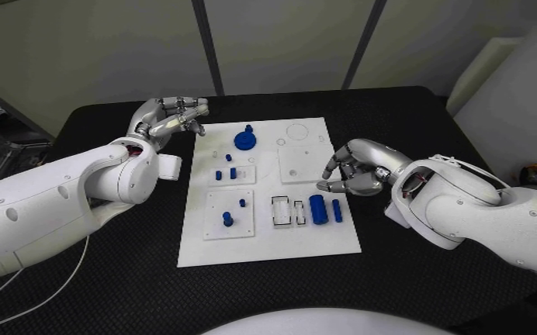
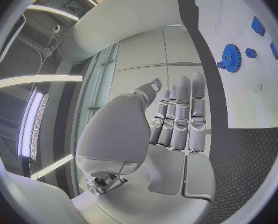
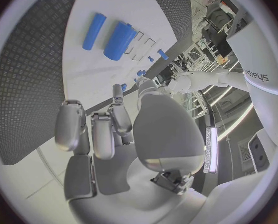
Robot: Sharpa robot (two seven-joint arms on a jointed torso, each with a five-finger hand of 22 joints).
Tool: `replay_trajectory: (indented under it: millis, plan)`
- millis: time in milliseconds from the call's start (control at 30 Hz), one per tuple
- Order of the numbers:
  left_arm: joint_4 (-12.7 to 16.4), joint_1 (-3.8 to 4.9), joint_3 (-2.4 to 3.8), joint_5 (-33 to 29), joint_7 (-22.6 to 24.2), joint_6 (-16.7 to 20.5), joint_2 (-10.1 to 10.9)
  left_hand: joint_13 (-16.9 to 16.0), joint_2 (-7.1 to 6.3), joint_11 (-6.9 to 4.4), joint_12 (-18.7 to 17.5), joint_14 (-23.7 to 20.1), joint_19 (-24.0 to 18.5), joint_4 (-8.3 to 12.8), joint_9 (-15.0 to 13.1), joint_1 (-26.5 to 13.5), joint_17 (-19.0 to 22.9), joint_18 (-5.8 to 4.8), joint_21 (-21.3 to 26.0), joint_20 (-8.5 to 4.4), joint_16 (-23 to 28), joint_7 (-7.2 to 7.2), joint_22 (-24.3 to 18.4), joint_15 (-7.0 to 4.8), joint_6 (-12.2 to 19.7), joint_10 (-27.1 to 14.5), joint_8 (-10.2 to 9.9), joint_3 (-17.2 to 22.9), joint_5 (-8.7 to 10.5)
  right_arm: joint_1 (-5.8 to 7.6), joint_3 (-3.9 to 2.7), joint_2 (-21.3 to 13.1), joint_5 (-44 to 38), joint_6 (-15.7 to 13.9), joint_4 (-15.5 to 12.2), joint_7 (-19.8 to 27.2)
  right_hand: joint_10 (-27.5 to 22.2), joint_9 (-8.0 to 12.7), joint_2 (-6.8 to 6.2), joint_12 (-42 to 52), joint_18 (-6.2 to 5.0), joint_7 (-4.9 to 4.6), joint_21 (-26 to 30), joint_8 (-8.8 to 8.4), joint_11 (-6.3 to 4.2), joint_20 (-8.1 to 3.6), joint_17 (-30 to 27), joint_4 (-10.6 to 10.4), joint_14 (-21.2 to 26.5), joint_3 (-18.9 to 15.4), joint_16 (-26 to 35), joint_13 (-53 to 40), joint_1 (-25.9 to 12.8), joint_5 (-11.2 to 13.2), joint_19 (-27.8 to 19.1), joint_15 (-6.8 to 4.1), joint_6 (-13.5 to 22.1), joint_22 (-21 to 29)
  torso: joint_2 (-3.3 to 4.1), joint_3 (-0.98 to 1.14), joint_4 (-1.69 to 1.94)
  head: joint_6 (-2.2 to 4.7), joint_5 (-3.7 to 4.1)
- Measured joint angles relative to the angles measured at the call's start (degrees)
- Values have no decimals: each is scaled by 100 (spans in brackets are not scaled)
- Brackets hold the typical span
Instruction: Assemble the parts on the task board
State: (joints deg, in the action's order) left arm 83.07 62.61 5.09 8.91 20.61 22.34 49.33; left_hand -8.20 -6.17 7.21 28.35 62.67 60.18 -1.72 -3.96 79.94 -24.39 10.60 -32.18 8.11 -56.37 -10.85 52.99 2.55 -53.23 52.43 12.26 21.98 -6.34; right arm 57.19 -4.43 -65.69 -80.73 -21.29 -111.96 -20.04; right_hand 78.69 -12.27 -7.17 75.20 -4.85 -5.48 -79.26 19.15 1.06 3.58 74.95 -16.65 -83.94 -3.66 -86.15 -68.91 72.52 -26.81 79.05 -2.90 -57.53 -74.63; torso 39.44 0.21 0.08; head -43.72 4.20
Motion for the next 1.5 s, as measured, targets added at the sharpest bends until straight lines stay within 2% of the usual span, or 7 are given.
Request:
replay_trajectory:
  millis: [100,267,600,1067,1200,1433,1500]
  plan:
    - [12,-3,0,0,-2,0,8,0,0,0,0,0,0,0,0,0,0,0,0,0,0,0,0,0,0,0,0,0,0,-50,14,-31,-51,109,-35,-217,4,-93,18,0,0,-23,0,125,-3,0,0,-11,0,-182,-3,-39,-176,107,0,0,112,0,-2,-5,-1,-21,19]
    - [22,-4,0,0,-4,0,19,1,0,0,0,0,0,0,0,0,0,0,0,0,0,0,0,0,0,0,0,0,0,-148,19,1,-161,299,-47,-472,3,-204,48,26,0,3,0,276,-4,19,-1,-17,0,-376,-3,-100,-311,324,19,0,217,-16,-4,-8,-1,-49,25]
    - [30,-5,0,0,-13,0,35,1,24,0,0,0,0,16,0,-24,-1,0,0,0,0,0,-4,0,0,0,0,-16,0,-308,36,167,-507,534,21,-678,3,-292,17,48,-1,-1,0,392,-4,19,-1,-19,0,-469,-25,-166,-341,324,19,1,254,-24,-5,-16,4,-86,0]
    - [24,-5,-1,0,-26,-3,37,2,24,0,0,0,0,16,0,-24,-1,0,32,0,0,0,-4,0,0,0,0,-16,0,-421,33,402,-854,609,196,-745,3,-342,18,48,-2,-3,0,479,-4,20,-2,-18,0,-500,-25,-173,-341,323,19,1,293,-29,-2,-16,4,-115,-34]
    - [24,-5,-1,0,-28,-3,38,2,23,0,0,0,0,16,0,-24,-1,1,32,0,0,0,-4,0,0,0,0,-16,0,-465,33,501,-908,628,264,-749,2,-356,49,48,-1,-3,0,487,-4,20,-2,-18,0,-500,-25,-173,-372,352,19,1,292,-29,4,-15,4,-122,-35]
    - [30,-6,-1,0,-34,-6,44,2,23,-19,0,0,0,16,0,-24,4,0,32,0,0,0,-9,0,0,-19,0,-16,0,-510,3,658,-988,650,406,-761,3,-460,86,48,-2,26,0,643,-4,20,-3,-18,0,-500,-25,-178,-408,452,19,2,340,-28,7,-17,4,-135,-32]
    - [32,-6,-1,0,-35,-7,53,2,23,-20,0,0,0,16,0,-24,4,0,32,0,0,0,-9,0,0,-20,0,-16,0,-526,-4,684,-1006,640,422,-762,2,-496,133,47,-2,32,0,666,-4,20,-3,-18,0,-500,-25,-181,-405,452,19,2,346,-28,7,-19,3,-140,-32]
